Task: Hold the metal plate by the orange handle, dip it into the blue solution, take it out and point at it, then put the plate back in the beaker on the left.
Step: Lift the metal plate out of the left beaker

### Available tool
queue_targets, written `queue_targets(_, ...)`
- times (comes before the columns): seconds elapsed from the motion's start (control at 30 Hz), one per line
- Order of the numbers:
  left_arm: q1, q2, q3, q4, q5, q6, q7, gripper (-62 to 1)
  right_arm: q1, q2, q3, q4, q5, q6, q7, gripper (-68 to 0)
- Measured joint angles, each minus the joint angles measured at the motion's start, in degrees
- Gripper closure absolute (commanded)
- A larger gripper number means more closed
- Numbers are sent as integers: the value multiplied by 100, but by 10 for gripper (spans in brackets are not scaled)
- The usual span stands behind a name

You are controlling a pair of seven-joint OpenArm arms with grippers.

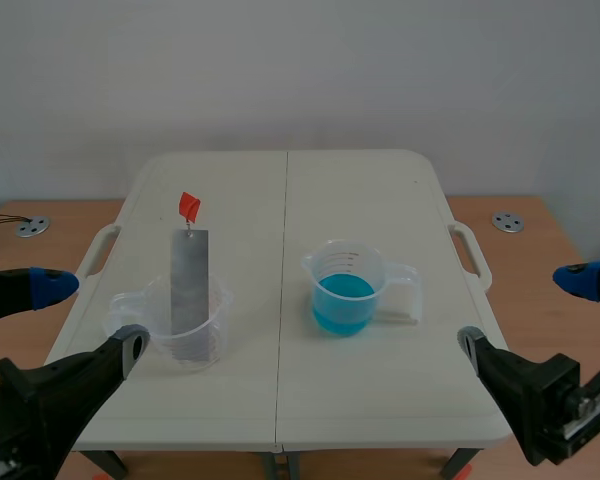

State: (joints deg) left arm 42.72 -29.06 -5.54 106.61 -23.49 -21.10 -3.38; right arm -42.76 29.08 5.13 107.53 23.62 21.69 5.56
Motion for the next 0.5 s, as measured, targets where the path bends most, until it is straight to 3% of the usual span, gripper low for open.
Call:
queue_targets(0.13,15,-2,-24,7,0,0,-39,-511,0,0,2,17,0,0,20,-663)
queue_targets(0.27,48,-96,-50,83,-2,0,-44,-448,0,28,4,66,0,20,59,-663)
queue_targets(0.4,70,-96,-87,118,4,0,0,-315,4,31,4,116,0,22,142,-663)
queue_targets(0.5,129,-96,-114,118,11,0,11,-161,4,48,4,129,0,48,179,-663)
